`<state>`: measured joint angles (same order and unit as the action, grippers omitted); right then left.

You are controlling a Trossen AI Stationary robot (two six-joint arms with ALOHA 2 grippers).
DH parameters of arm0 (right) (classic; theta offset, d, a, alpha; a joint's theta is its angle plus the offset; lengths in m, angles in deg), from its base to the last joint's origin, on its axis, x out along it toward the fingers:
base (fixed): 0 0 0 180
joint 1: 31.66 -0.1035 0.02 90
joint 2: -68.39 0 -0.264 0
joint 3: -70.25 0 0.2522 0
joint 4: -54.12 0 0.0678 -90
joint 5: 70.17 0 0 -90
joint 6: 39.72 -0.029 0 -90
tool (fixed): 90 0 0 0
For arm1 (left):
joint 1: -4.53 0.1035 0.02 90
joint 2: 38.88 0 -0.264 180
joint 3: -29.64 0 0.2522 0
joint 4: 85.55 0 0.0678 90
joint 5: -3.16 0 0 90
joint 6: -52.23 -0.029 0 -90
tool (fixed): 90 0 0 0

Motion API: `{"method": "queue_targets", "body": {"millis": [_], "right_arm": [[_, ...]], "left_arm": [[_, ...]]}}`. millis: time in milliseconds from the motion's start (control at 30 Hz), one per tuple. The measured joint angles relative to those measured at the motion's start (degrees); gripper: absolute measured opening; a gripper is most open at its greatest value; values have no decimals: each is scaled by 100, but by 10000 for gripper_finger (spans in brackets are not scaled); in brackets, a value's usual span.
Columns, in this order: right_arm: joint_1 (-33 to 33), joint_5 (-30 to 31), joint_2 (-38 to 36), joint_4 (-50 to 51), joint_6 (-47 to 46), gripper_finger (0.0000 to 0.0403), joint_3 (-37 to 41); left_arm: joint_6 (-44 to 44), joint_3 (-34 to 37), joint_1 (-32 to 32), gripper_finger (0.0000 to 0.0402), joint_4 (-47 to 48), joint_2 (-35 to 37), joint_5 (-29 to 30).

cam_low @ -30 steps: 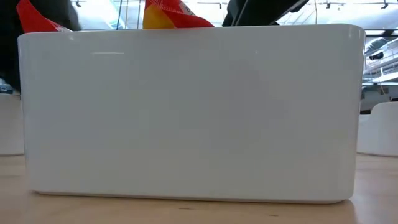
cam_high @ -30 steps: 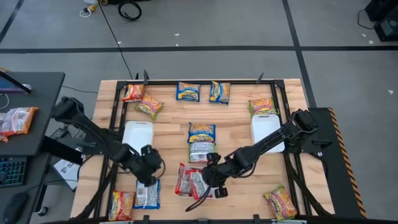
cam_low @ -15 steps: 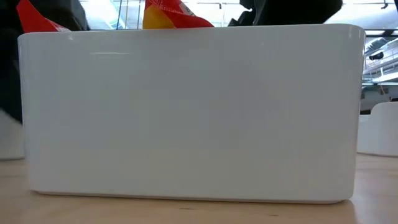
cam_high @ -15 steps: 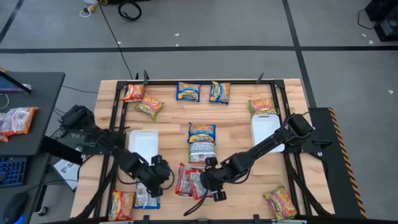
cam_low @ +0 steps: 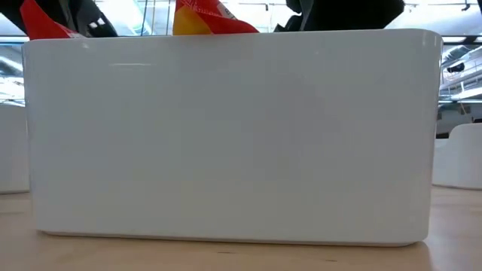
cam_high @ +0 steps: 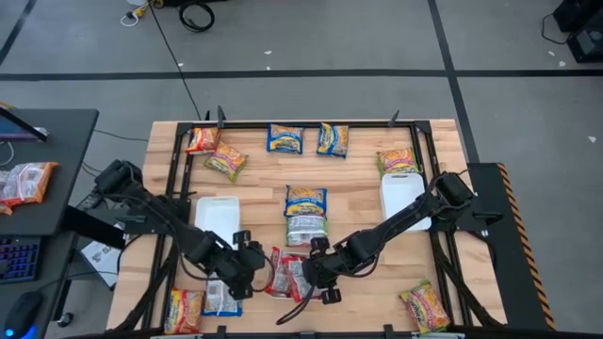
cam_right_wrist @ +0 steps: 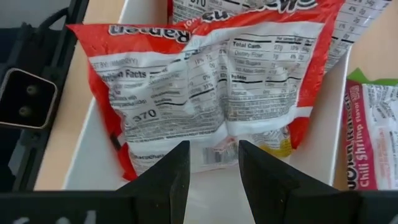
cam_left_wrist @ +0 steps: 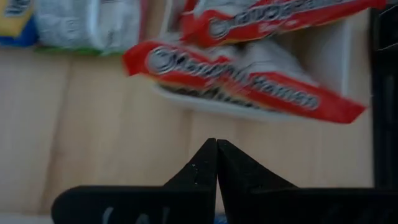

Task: Sort Maruchan noodles
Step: Put the top right red noodle pack into the bottom white bin

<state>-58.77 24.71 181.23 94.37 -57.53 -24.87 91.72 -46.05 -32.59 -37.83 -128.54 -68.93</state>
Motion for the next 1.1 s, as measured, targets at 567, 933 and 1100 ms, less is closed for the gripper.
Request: {"method": "queue_targets", "body": {"millis": [567,933,1100], "right_arm": [[-177,151,153,89,-171,142,0],[47,202,151,-747,-470,142,4],[100,253,151,-759,-517,142,4]], "left_arm": [[-610,11,276,15,-1369,-1518,-781],[-1038,24,571,15,-2112,-1629,-767],[-1017,24,570,15,-2051,-1625,-704]]}}
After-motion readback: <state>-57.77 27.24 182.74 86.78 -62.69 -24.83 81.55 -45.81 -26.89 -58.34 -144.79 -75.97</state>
